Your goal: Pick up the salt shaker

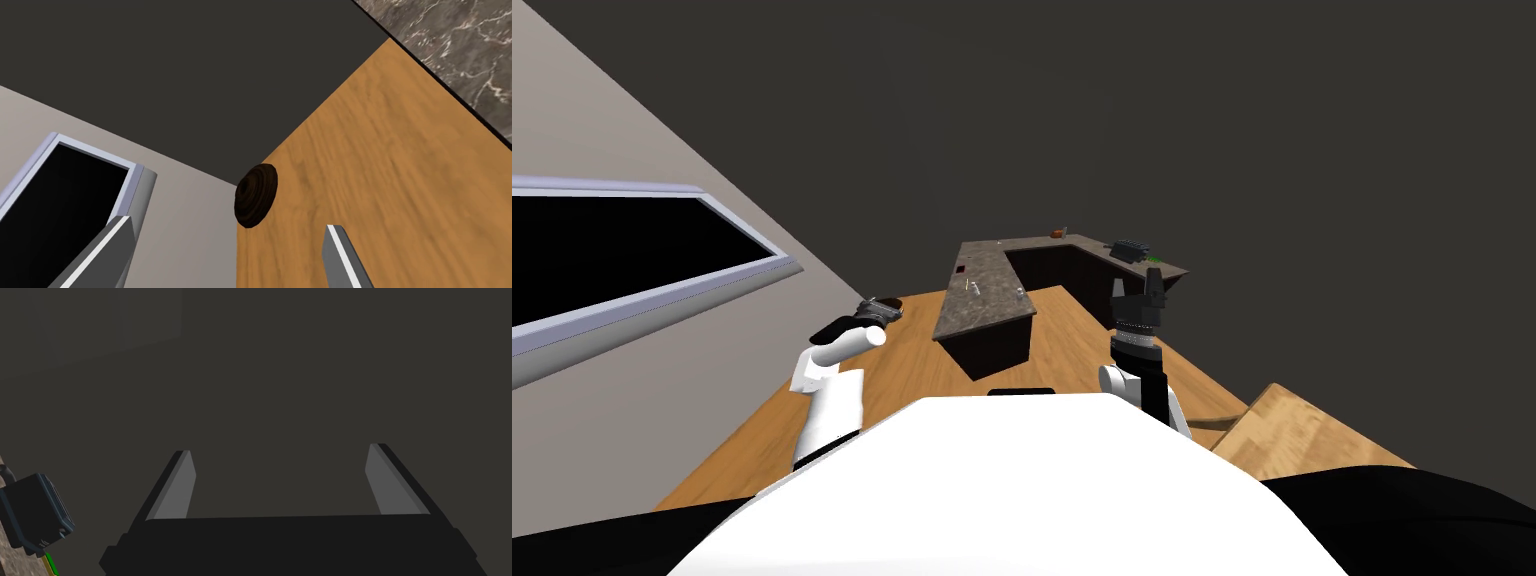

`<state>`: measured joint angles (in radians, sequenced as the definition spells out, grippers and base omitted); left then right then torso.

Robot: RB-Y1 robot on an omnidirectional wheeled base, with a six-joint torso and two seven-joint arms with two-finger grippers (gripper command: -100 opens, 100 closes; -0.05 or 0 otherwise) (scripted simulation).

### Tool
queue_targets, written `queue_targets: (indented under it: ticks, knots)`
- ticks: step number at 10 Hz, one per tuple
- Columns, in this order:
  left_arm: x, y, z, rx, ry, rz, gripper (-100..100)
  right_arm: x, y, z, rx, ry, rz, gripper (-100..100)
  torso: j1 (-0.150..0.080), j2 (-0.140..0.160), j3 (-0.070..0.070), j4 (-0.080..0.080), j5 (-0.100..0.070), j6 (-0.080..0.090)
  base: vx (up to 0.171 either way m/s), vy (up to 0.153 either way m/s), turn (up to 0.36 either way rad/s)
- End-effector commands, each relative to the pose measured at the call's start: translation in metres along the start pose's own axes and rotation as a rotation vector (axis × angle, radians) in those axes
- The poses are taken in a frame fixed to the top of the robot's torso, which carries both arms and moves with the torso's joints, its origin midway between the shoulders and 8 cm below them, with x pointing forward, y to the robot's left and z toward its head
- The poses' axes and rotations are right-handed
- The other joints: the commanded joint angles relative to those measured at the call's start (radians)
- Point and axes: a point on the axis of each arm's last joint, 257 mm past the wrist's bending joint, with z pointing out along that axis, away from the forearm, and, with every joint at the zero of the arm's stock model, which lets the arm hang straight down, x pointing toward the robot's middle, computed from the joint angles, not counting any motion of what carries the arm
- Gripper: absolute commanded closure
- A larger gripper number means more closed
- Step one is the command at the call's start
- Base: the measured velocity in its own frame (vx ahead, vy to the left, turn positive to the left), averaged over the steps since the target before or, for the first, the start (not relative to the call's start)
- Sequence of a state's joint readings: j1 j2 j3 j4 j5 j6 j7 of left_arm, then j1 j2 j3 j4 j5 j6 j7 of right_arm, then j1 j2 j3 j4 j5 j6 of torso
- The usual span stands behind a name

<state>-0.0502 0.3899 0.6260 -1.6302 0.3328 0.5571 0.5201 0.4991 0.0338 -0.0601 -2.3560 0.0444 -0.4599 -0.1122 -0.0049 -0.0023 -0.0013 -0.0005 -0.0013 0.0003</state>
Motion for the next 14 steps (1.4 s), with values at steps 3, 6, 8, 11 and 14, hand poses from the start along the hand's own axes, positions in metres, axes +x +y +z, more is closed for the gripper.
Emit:
queue_targets:
  ticks: [3, 6, 8, 11, 14]
  knots:
    - [-0.018, 0.006, 0.016, -0.087, -0.059, -0.131, -100, 0.0, 0.0, 0.0, 0.0, 0.0, 0.0, 0, -0.001, -0.001, 0.0, 0.0, 0.0, 0.0, 0.042, -0.1, -0.102]
    - [-0.036, 0.025, 0.022, -0.16, -0.113, -0.191, -100, 0.0, 0.0, 0.0, 0.0, 0.0, 0.0, 0, -0.001, -0.001, -0.001, 0.0, 0.0, 0.0, 0.046, -0.085, -0.077]
    - [-0.044, 0.033, 0.026, -0.204, -0.141, -0.246, -100, 0.0, 0.0, 0.0, 0.0, 0.0, 0.0, 0, 0.0, -0.001, -0.001, 0.0, 0.0, 0.0, 0.046, -0.064, -0.086]
    - [-0.053, 0.047, 0.03, -0.284, -0.188, -0.352, -100, 0.0, 0.0, 0.0, 0.0, 0.0, 0.0, 0, 0.001, -0.001, -0.001, 0.0, 0.0, -0.001, 0.055, -0.067, -0.093]
    - [-0.06, 0.058, 0.031, -0.331, -0.22, -0.407, -100, 0.0, 0.0, 0.0, 0.0, 0.0, 0.0, 0, 0.002, -0.002, -0.001, 0.0, 0.0, 0.0, 0.058, -0.049, -0.078]
